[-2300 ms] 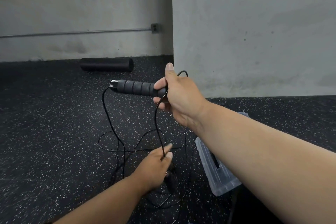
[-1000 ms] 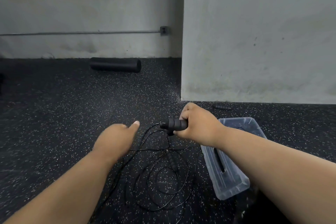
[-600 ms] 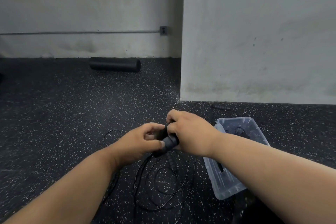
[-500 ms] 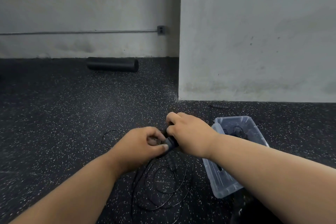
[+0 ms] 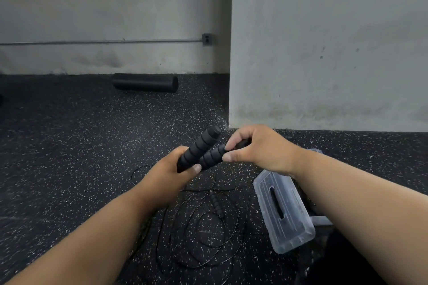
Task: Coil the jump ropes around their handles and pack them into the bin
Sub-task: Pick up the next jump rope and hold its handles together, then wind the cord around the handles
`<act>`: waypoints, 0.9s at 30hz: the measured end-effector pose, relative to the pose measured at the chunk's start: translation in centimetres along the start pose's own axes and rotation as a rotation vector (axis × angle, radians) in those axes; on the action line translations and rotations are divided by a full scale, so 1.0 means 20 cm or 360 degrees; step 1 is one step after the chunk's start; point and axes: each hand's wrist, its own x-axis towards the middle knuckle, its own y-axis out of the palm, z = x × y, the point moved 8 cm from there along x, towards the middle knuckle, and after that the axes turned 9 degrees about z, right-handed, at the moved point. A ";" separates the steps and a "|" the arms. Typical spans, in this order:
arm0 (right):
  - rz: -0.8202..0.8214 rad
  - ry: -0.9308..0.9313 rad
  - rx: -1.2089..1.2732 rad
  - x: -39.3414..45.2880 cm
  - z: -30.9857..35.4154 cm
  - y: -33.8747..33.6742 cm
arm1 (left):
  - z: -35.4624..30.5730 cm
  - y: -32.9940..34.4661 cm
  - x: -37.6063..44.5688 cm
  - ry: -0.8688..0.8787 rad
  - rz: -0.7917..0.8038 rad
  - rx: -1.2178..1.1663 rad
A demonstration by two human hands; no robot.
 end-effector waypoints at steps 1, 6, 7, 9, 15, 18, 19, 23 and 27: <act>0.0040 -0.0016 0.0034 0.00 0.00 0.01 | 0.00 0.01 0.00 0.0007 0.0023 -0.0047; 0.0160 -0.0075 0.0070 0.00 0.02 0.04 | -0.03 0.14 0.01 -0.0072 0.0345 -0.0349; 0.0166 -0.0092 0.0083 0.00 0.02 0.05 | -0.03 0.17 0.00 -0.0082 0.0424 -0.0416; 0.0137 -0.0091 0.0153 0.00 0.00 0.05 | -0.04 0.20 0.00 -0.0099 0.0529 -0.0507; 0.0014 -0.0065 0.0532 0.02 -0.07 0.00 | -0.04 0.22 0.00 -0.0093 0.0646 -0.0846; 0.0147 -0.0077 0.0684 0.02 -0.05 0.03 | -0.06 0.25 -0.01 -0.0119 0.0728 -0.0957; 0.0190 -0.0091 0.0694 0.02 -0.04 0.04 | -0.07 0.27 -0.01 -0.0138 0.0755 -0.0995; 0.0178 -0.0141 0.0375 0.01 -0.02 0.07 | -0.08 0.32 -0.04 -0.0190 0.0834 -0.1127; 0.0154 -0.0166 0.0245 0.01 0.00 0.10 | -0.09 0.36 -0.07 -0.0287 0.0891 -0.1246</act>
